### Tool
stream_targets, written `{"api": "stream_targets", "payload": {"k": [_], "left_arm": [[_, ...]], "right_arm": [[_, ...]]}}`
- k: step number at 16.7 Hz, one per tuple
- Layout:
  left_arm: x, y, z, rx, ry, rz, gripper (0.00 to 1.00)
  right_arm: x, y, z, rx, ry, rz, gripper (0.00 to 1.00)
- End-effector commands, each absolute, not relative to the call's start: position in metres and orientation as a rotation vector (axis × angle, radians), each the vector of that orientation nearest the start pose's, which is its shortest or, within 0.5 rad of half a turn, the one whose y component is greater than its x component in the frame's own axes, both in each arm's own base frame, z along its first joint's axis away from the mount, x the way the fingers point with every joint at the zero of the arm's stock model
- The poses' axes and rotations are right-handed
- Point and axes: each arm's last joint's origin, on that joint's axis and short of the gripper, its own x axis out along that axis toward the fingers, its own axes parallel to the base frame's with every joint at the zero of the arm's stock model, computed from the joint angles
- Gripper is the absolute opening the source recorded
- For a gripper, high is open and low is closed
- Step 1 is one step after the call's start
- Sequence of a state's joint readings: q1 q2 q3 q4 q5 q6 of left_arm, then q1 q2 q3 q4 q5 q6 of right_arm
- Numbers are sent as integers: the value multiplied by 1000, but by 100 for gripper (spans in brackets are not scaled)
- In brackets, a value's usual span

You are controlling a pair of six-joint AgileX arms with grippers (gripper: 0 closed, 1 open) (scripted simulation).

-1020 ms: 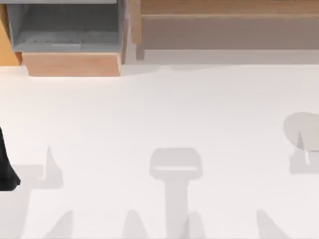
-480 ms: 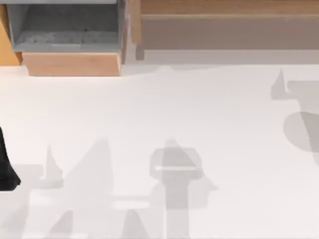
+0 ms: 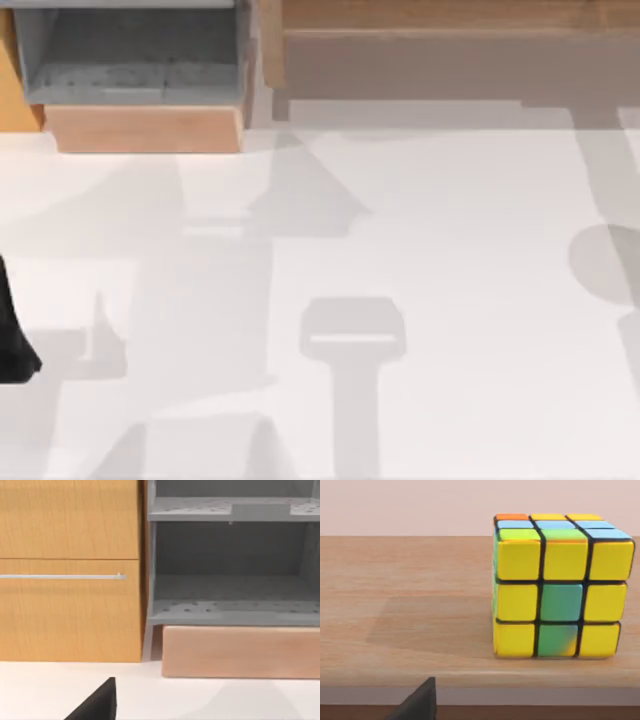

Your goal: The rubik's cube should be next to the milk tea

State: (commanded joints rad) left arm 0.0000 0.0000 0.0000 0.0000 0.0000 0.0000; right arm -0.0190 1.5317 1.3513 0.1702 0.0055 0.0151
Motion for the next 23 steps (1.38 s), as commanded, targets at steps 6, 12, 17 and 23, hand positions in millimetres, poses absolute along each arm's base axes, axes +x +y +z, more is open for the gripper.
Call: {"api": "stream_targets", "payload": {"k": [6, 12, 17, 23], "left_arm": [[106, -1, 160, 0, 0, 0, 100], [106, -1, 160, 0, 0, 0, 100], [106, -1, 160, 0, 0, 0, 100], [106, -1, 160, 0, 0, 0, 100]], "right_arm": [[388, -3, 378, 0, 0, -10, 100], [390, -4, 382, 0, 0, -10, 100], [417, -6, 386, 0, -3, -10, 100], [448, -4, 378, 0, 0, -10, 100]]}}
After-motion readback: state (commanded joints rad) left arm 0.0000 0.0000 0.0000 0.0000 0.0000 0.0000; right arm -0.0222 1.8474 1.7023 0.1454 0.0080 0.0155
